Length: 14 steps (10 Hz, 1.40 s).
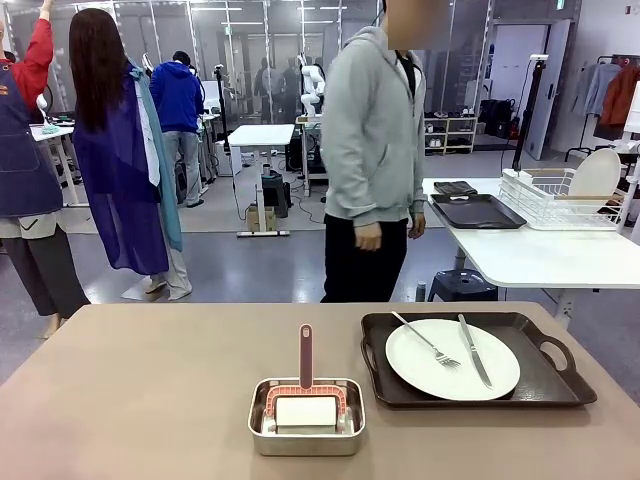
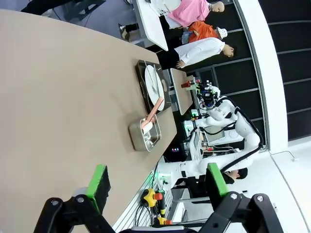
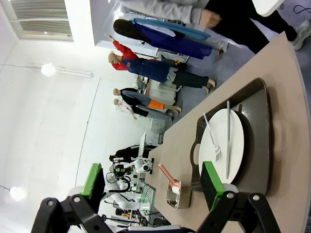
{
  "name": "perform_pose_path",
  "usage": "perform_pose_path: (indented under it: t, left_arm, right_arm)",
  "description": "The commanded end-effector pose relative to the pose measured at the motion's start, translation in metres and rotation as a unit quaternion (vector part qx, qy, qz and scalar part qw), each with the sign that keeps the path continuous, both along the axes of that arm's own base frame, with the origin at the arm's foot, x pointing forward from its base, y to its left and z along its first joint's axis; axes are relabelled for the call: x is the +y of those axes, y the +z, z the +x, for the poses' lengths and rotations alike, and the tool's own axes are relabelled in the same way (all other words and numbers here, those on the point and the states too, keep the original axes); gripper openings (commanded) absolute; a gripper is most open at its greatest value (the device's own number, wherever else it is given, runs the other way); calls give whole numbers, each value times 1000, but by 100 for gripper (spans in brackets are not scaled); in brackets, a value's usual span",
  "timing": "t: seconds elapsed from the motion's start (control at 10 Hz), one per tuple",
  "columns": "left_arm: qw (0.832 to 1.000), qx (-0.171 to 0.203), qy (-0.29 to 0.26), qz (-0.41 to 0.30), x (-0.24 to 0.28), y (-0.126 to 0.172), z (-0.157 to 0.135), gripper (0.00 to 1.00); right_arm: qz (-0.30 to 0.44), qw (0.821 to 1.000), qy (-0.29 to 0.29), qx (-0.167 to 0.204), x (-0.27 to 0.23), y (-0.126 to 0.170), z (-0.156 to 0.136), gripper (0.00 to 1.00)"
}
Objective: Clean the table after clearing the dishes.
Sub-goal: When the right (or left) Handle tray is removed, use the right hand (or left hand) to clean the right (or left) side of the table with the Lint Roller.
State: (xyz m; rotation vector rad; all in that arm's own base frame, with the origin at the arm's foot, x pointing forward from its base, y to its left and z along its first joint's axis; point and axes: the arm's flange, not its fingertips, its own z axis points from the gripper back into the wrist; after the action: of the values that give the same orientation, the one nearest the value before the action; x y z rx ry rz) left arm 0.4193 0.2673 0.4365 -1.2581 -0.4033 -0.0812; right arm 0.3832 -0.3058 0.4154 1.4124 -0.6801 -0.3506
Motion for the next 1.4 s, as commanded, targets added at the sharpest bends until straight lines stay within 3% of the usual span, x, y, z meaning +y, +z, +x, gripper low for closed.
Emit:
perform_pose_path:
  t: [0.0, 1.3]
  left_arm:
    - [1000, 7, 11, 5, -3, 5, -3, 100]
    - [1000, 7, 11, 5, -3, 5, -3, 100]
  right_arm:
    - [-2, 1000, 4, 0, 3, 2, -5, 100]
    - [-2, 1000, 4, 0, 3, 2, -5, 100]
